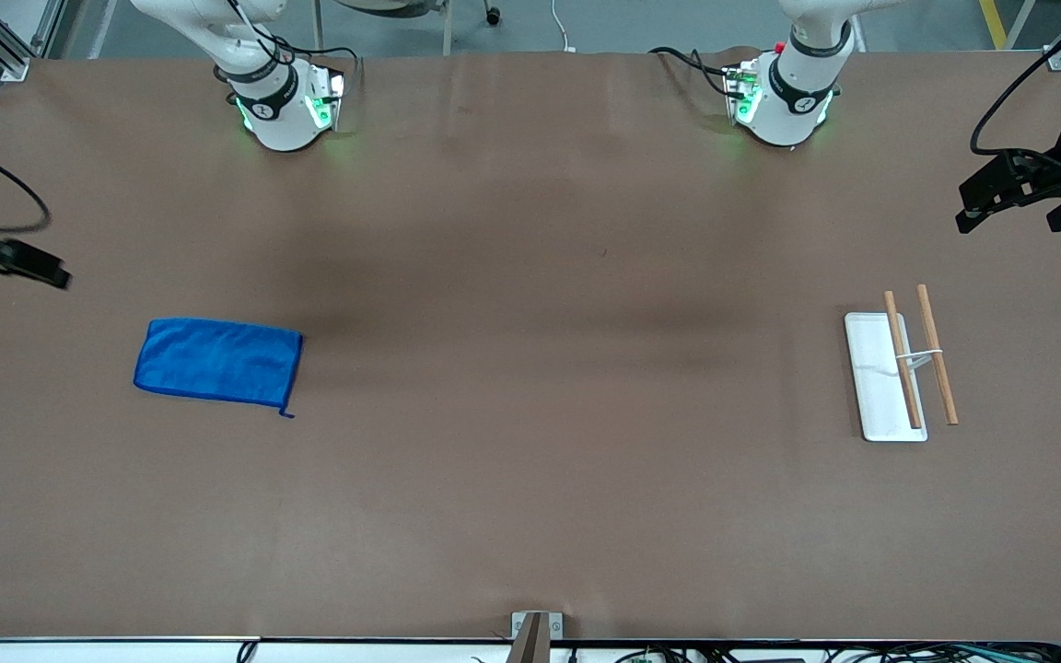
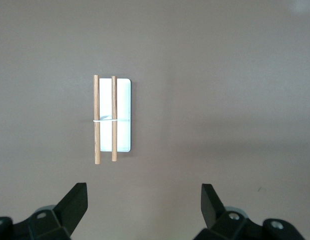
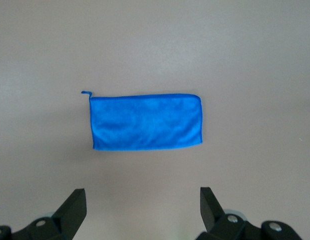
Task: Right arm passes towel to left arm to hang
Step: 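Reach the right gripper down to the blue towel's edge, then close the right gripper on the blue towel's edge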
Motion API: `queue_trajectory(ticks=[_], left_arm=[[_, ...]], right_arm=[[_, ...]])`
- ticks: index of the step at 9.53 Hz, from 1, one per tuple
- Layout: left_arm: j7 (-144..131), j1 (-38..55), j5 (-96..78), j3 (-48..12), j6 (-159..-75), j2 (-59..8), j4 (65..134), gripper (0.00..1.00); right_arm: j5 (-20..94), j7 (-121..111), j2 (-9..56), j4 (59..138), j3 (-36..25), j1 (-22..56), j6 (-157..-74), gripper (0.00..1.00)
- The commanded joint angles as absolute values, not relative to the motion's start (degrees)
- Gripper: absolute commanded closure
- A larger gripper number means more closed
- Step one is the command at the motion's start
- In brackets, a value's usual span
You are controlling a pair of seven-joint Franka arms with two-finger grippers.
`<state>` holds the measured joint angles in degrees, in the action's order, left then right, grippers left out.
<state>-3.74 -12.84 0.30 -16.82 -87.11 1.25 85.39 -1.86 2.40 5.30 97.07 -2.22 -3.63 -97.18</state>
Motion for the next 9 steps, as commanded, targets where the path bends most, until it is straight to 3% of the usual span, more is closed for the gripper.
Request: queue_trajectory(ticks=[1, 4, 8, 9], left_arm=[[-3.2, -13.2, -0.4, -17.0, -87.2, 0.7, 86.7, 0.0], [-3.2, -13.0, -0.2, -17.3, -86.8, 0.8, 86.9, 0.0], [-2.8, -12.3, 0.2, -17.6, -88.0, -0.5, 86.3, 0.0], [-2.8, -12.2, 0.2, -17.6, -88.0, -0.9, 86.3, 0.0]], right_arm=[[-1.9, 0.4, 4.2, 112.3, -2.3, -3.6, -112.2, 0.0], [-2.1, -5.5, 10.1, 126.6, -2.4, -5.7, -137.6, 0.0], [-2.1, -5.4, 20.8, 131.5, -2.5, -6.4, -156.5, 0.0], [-2.1, -5.4, 21.6, 132.1, -2.4, -6.3, -157.4, 0.0]])
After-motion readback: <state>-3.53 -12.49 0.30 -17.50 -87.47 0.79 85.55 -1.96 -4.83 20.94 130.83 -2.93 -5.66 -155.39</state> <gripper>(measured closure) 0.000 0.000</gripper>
